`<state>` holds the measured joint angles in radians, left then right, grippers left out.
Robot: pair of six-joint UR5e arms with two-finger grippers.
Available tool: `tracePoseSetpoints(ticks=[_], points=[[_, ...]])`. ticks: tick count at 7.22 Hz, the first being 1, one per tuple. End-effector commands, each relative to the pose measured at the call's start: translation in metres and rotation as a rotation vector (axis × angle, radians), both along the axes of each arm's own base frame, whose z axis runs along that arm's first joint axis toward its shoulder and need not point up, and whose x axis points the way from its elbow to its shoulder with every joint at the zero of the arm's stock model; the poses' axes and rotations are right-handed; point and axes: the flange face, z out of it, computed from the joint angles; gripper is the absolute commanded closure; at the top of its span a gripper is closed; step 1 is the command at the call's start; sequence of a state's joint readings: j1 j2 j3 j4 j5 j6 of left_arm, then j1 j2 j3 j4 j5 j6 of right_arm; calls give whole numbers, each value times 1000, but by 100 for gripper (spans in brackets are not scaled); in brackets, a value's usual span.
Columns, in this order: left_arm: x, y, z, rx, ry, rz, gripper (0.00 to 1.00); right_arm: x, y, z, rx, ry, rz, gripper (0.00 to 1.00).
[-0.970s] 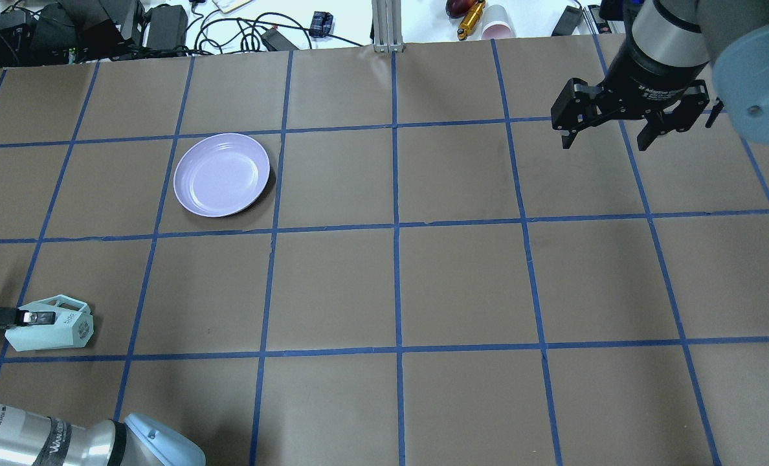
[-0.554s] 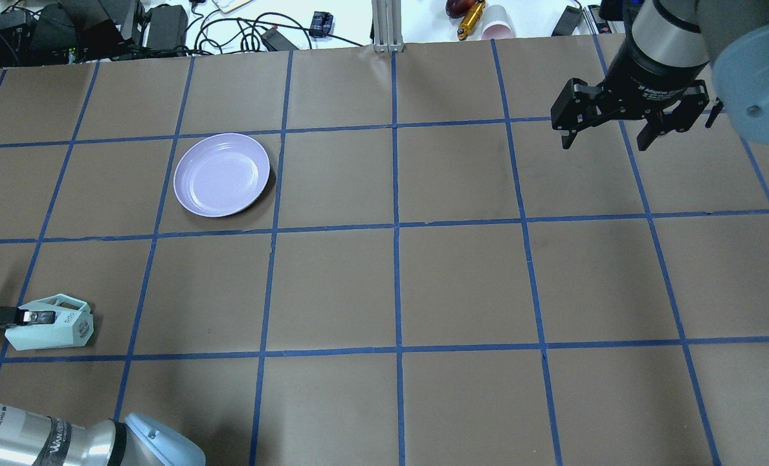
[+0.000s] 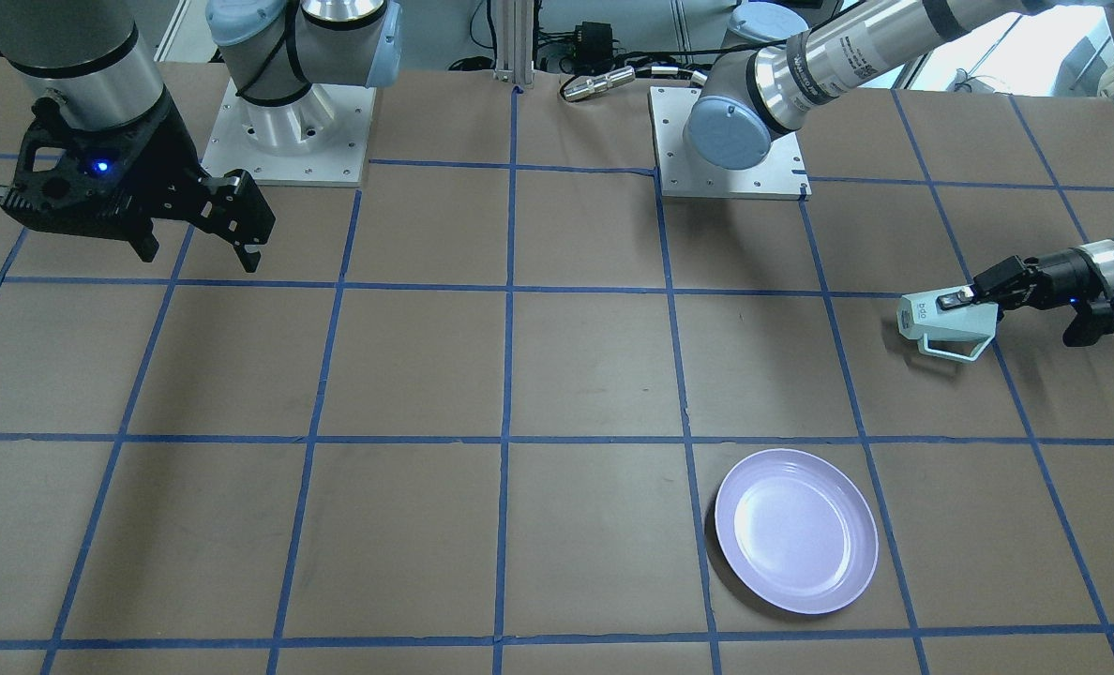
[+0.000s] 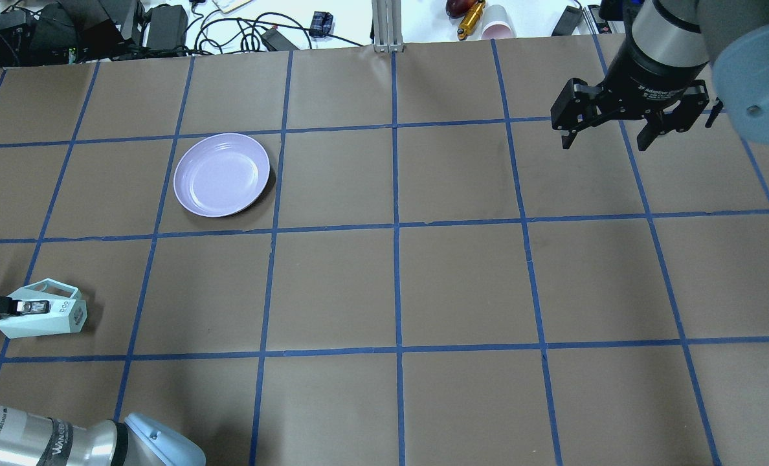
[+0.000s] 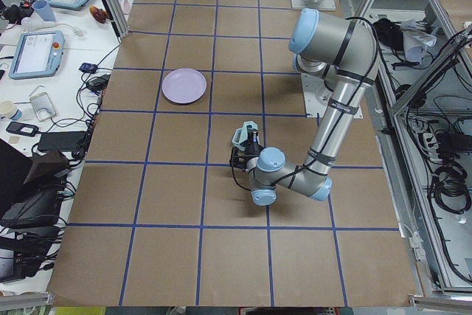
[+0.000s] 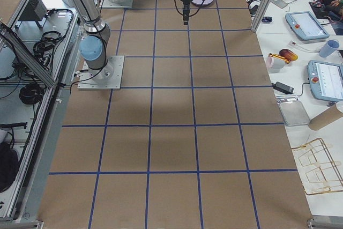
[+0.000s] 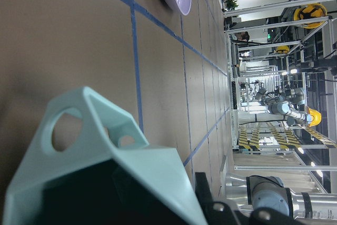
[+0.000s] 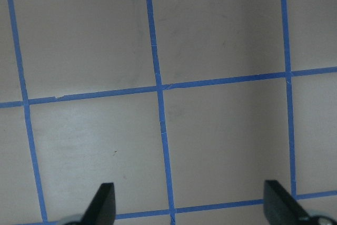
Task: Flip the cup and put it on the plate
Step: 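Close the left gripper on the mug's base and lift it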
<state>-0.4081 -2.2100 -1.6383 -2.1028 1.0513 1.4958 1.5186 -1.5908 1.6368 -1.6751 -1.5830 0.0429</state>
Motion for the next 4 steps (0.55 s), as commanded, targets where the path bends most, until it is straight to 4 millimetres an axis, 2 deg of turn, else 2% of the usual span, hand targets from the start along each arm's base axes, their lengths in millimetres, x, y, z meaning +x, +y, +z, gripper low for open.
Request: tracePoseSetpoints(ticks=[1, 3, 4], points=[[-1, -1, 11, 14, -8, 13, 100, 0, 0, 0, 0, 0, 0, 0], [-11, -12, 27, 3, -38, -21, 100, 0, 0, 0, 0, 0, 0, 0], [-27, -29, 48, -18, -82, -73, 100, 0, 0, 0, 0, 0, 0, 0]])
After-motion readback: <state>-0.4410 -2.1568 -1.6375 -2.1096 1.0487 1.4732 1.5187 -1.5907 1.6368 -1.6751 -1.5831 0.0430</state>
